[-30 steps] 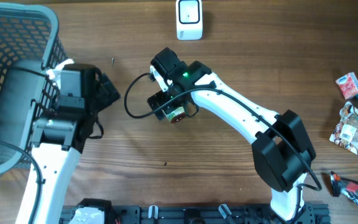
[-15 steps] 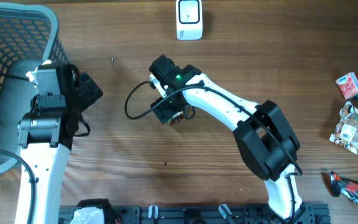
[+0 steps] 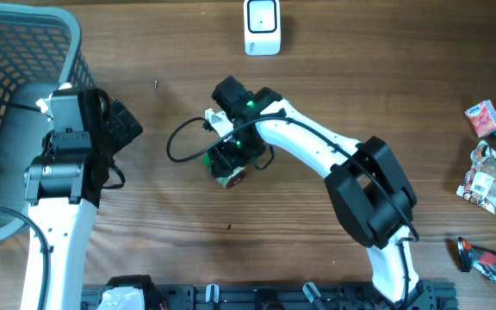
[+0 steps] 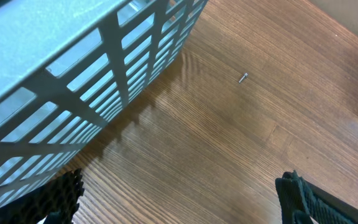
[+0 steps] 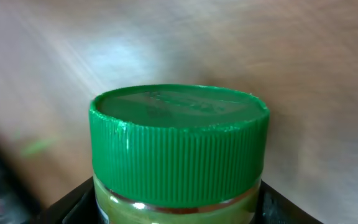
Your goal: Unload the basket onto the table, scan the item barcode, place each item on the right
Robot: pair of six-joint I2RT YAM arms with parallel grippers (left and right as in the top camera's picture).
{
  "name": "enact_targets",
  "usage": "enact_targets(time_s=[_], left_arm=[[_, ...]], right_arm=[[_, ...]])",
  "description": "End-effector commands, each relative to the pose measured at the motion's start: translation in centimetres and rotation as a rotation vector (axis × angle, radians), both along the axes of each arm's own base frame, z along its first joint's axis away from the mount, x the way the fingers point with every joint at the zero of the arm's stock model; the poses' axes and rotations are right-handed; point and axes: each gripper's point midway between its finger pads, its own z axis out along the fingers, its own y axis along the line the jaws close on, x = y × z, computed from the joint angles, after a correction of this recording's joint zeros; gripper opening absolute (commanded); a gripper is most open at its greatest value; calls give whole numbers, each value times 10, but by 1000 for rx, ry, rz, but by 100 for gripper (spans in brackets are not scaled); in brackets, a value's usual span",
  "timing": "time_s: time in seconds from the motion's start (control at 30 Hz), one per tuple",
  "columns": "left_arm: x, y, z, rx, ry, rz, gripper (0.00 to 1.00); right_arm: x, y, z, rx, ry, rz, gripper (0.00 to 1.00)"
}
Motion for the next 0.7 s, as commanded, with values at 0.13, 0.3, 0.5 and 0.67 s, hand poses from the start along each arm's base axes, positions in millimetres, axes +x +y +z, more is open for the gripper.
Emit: enact_targets(time_s=[0.13,0.3,0.5,0.67], left_arm=[[0,-3,0,-16,11,-20,100],[0,-5,0,-28,11,-29,100],[1,-9,-2,-48,13,-44,100],[3,-17,-19,-87,64,-70,100]], right_arm=[[-11,12,59,400,369,-65,72],[4,1,57,337,459,-233,75],[29,-31,11,38,279,-375,77],[32,-53,-2,-114,265,-492,96]])
